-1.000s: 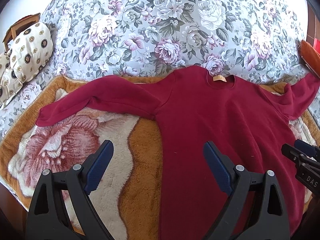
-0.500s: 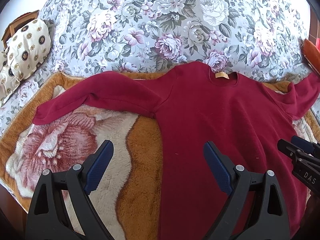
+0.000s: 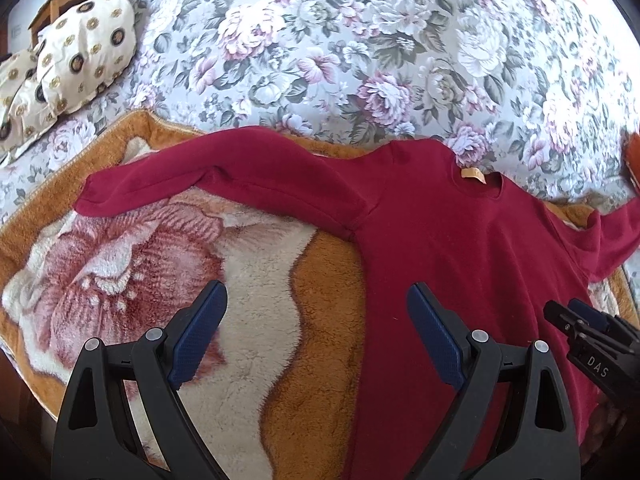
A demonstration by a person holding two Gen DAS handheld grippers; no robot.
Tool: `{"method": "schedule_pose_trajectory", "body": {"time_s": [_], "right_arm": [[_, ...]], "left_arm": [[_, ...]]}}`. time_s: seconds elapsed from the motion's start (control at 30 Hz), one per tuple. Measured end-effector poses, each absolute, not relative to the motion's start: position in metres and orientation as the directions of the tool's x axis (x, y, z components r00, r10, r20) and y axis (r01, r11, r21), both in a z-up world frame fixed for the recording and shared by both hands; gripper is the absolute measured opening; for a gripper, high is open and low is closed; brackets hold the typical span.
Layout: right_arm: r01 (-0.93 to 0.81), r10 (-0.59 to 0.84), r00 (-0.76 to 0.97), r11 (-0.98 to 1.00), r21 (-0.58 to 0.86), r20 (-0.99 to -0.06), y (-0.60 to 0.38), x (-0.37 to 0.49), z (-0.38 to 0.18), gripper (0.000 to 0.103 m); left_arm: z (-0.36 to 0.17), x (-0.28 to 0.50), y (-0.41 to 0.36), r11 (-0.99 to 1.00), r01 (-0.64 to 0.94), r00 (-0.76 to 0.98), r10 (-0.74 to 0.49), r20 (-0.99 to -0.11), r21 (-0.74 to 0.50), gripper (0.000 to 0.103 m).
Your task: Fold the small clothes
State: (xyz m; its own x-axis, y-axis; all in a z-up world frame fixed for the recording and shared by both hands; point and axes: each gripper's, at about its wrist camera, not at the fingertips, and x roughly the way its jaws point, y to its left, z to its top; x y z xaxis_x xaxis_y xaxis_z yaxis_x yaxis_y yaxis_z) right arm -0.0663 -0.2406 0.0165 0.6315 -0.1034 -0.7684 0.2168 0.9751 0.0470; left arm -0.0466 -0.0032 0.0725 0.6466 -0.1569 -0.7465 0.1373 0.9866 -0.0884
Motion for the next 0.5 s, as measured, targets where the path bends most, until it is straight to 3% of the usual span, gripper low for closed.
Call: {"method": "schedule_pose_trajectory", "body": {"time_s": [0.5], "right_arm": [[0.113, -0.041, 0.634, 0.993, 0.040, -0.773, -0.206, -0.006, 0.007, 0.048]], "left_arm": [[0.070, 0.028, 0.171, 0.916, -0.277, 0.641, -0.050, -0.766, -0.292, 0.092]]}}
